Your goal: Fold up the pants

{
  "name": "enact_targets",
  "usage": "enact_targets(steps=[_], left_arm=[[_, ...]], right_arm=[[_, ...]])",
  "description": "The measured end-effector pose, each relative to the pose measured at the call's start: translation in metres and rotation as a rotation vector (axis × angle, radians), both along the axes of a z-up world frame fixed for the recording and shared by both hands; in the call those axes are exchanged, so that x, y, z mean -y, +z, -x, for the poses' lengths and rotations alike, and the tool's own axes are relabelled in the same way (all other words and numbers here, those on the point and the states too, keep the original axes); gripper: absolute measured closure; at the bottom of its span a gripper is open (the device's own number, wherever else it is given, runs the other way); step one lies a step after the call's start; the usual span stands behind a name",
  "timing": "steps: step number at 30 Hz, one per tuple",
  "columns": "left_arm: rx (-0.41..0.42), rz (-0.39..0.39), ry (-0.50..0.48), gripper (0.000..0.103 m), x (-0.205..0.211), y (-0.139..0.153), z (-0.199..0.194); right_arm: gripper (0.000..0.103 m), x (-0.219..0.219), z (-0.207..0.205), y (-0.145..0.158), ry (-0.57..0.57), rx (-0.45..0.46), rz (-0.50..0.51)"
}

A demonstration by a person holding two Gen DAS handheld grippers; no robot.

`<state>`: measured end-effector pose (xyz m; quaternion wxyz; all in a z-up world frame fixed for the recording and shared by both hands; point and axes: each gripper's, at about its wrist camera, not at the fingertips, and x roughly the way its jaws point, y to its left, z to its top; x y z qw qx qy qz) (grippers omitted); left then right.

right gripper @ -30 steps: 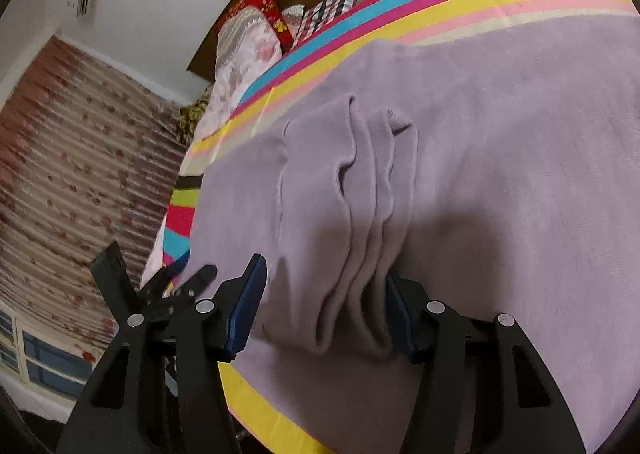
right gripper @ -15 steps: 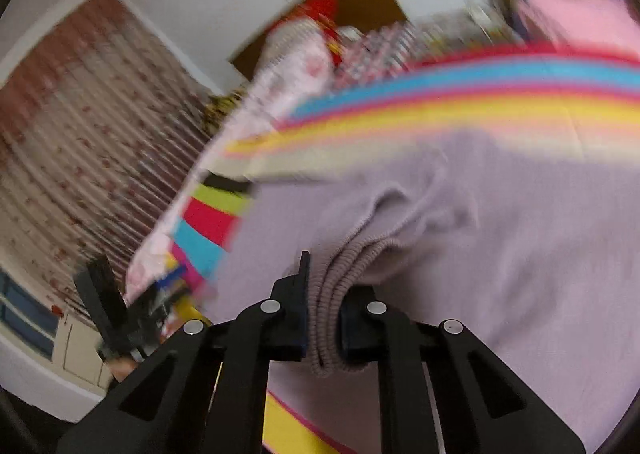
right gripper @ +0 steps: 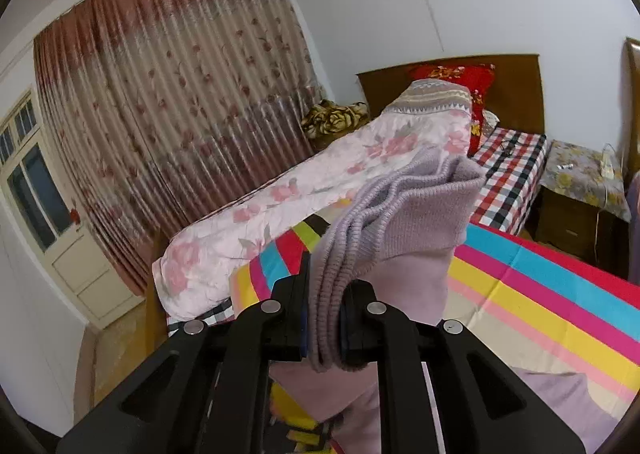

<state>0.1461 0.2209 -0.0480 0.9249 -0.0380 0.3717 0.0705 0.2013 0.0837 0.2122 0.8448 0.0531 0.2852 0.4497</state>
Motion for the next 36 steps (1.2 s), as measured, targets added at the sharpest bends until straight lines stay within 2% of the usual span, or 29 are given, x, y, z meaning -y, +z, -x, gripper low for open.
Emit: enact_targets(steps=[1, 2, 3, 4, 6, 9, 10, 11, 14, 15, 18, 20, 22, 24, 25, 26, 27, 28, 29, 31, 32, 33, 36], left_arm=[[0.007, 0.046, -0.003, 0.001, -0.011, -0.001, 0.001], [0.012, 0.153, -0.017, 0.001, -0.027, -0.004, 0.004], [0.014, 0.222, -0.03, 0.001, -0.037, -0.007, 0.006], [0.014, 0.227, -0.037, 0.001, -0.041, -0.009, 0.007], [0.005, 0.192, -0.044, 0.001, -0.038, -0.013, 0.004], [-0.007, 0.187, -0.048, 0.001, -0.037, -0.02, -0.003], [-0.014, 0.182, -0.054, 0.001, -0.037, -0.023, -0.005], [-0.03, 0.165, -0.065, 0.001, -0.035, -0.025, -0.006], [-0.056, 0.1, -0.085, 0.001, -0.027, -0.03, -0.008], [-0.063, 0.08, -0.09, 0.001, -0.026, -0.032, -0.008], [-0.072, 0.052, -0.083, 0.001, -0.024, -0.034, -0.009], [-0.073, 0.053, -0.08, 0.001, -0.024, -0.034, -0.008], [-0.072, 0.053, -0.076, 0.001, -0.024, -0.035, -0.007], [-0.07, 0.055, -0.074, 0.001, -0.023, -0.034, -0.005], [-0.069, 0.055, -0.073, 0.001, -0.023, -0.035, -0.004], [-0.07, 0.054, -0.073, 0.001, -0.023, -0.034, -0.004], [-0.071, 0.053, -0.069, 0.001, -0.023, -0.034, -0.004], [-0.072, 0.05, -0.063, 0.001, -0.023, -0.034, -0.003], [-0.073, 0.047, -0.062, 0.001, -0.023, -0.034, -0.003], [-0.081, 0.025, -0.069, 0.001, -0.019, -0.034, -0.004], [-0.083, 0.018, -0.076, 0.001, -0.018, -0.034, -0.005], [-0.084, 0.01, -0.078, 0.001, -0.017, -0.034, -0.005], [-0.087, 0.021, -0.08, 0.001, -0.019, -0.034, -0.006]], right_arm=[[0.091, 0.008, 0.001, -0.003, -0.011, 0.0, -0.012], [0.091, 0.028, 0.003, -0.013, -0.043, -0.005, -0.035], [0.091, 0.041, 0.004, -0.021, -0.071, -0.014, -0.047], [0.091, 0.066, 0.005, -0.041, -0.116, -0.047, -0.066], [0.091, 0.106, 0.011, -0.084, -0.205, -0.12, -0.089], [0.091, 0.151, 0.027, -0.151, -0.301, -0.253, -0.113], [0.091, 0.158, 0.033, -0.169, -0.319, -0.28, -0.106], [0.091, 0.166, 0.039, -0.199, -0.355, -0.329, -0.074], [0.091, 0.176, 0.048, -0.254, -0.386, -0.44, -0.081], [0.091, 0.177, 0.049, -0.263, -0.392, -0.453, -0.072], [0.091, 0.174, 0.05, -0.27, -0.388, -0.447, -0.046], [0.091, 0.171, 0.055, -0.247, -0.373, -0.381, -0.05], [0.091, 0.166, 0.061, -0.217, -0.352, -0.259, -0.048], [0.091, 0.154, 0.075, -0.183, -0.322, -0.069, -0.017], [0.091, 0.147, 0.088, -0.169, -0.291, 0.059, -0.004], [0.091, 0.144, 0.093, -0.166, -0.27, 0.113, 0.001], [0.091, 0.141, 0.092, -0.172, -0.268, 0.11, 0.037], [0.091, 0.145, 0.084, -0.184, -0.288, 0.052, 0.068], [0.091, 0.152, 0.072, -0.205, -0.318, -0.073, 0.072], [0.091, 0.175, 0.052, -0.262, -0.347, -0.388, 0.013], [0.091, 0.179, 0.049, -0.277, -0.354, -0.468, -0.016], [0.091, 0.183, 0.05, -0.278, -0.354, -0.474, -0.061], [0.091, 0.182, 0.046, -0.269, -0.349, -0.455, -0.032]])
